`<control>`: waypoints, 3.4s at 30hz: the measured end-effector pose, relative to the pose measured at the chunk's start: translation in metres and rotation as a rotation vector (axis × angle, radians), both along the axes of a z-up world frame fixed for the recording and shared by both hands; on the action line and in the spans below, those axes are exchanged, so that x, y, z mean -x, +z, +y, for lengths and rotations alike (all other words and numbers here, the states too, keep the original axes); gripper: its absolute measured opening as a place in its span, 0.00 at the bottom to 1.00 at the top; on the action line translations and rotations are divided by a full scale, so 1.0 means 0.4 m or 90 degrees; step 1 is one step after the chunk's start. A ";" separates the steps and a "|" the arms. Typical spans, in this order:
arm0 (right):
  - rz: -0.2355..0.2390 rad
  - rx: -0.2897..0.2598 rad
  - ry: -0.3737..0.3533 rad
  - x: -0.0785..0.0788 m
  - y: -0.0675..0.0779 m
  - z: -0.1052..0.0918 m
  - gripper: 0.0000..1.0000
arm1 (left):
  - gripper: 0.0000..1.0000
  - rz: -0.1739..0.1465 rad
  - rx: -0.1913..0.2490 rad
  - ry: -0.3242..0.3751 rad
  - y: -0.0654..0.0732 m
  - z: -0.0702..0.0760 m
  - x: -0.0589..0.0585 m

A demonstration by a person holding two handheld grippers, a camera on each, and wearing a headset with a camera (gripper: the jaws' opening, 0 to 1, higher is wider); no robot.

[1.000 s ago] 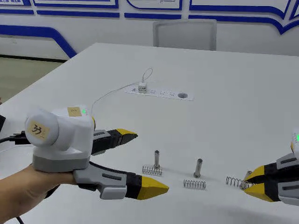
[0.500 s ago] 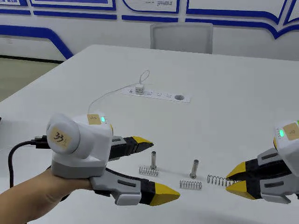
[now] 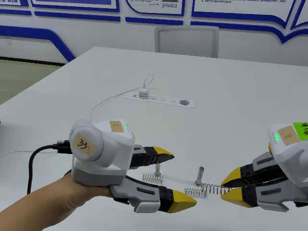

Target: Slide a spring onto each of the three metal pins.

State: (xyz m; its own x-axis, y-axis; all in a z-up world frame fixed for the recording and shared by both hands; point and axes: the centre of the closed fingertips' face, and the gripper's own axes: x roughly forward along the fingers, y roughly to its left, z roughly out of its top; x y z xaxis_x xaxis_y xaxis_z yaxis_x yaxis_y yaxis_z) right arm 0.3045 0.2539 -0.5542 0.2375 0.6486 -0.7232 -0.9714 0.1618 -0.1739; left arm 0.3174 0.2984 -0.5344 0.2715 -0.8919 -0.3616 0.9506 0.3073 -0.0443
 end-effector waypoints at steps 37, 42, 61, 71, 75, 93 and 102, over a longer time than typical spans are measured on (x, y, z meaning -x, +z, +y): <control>-0.023 -0.009 0.044 0.007 0.036 0.065 0.10 | 0.21 -0.025 -0.011 -0.064 0.003 -0.045 0.018; -0.024 -0.011 0.041 0.003 0.039 0.064 0.10 | 0.13 -0.031 -0.018 -0.078 0.001 -0.049 0.029; -0.032 -0.003 0.058 0.010 0.035 0.057 0.12 | 0.10 -0.074 -0.052 -0.107 -0.010 -0.056 0.042; -0.016 -0.007 0.061 0.015 0.013 0.044 0.14 | 0.10 -0.076 -0.065 -0.122 -0.019 -0.054 0.053; -0.009 -0.015 0.059 0.017 0.011 0.047 0.13 | 0.10 -0.072 -0.057 -0.123 -0.011 -0.055 0.055; 0.007 -0.064 0.081 0.034 0.054 0.080 0.11 | 0.10 -0.088 -0.092 -0.124 -0.029 -0.041 0.052; 0.026 -0.109 0.068 0.040 0.074 0.098 0.11 | 0.10 -0.084 -0.095 -0.116 -0.033 -0.038 0.055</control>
